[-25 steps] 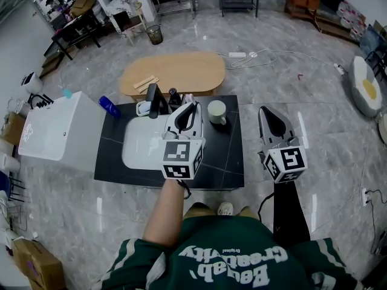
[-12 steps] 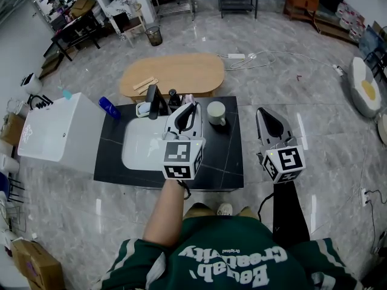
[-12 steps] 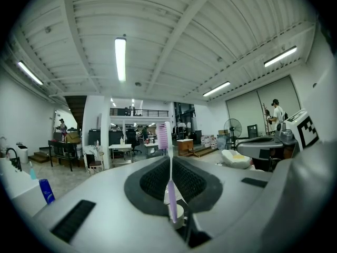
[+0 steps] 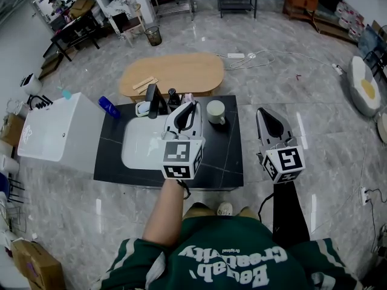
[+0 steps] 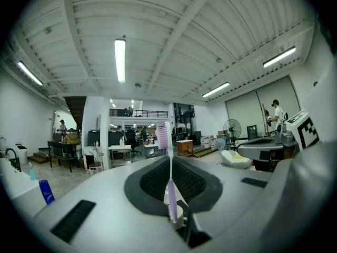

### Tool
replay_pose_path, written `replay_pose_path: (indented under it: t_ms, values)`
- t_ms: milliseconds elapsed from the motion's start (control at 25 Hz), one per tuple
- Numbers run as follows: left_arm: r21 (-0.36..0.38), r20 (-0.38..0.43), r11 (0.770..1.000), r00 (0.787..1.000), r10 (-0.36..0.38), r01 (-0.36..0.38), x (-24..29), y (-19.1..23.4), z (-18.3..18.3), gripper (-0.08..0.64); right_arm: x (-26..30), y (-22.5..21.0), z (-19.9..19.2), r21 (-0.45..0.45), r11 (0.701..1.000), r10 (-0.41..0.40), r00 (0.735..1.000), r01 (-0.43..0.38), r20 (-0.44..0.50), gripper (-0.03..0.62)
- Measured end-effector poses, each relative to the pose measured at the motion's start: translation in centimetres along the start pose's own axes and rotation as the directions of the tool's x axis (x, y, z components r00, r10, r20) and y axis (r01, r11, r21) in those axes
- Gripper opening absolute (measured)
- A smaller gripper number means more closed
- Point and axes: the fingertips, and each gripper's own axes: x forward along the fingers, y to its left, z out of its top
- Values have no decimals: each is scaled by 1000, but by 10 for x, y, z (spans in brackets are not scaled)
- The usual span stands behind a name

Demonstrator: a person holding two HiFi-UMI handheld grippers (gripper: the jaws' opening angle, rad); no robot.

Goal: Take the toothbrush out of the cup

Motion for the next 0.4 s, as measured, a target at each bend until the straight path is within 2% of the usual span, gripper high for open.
replay_pose_path:
  t_ms: [400]
  values:
    - [4,3,1000,1000,-10,10,6,-4,2,15,1,-6,-1,-2,1000,-3,1000,3,-5,3]
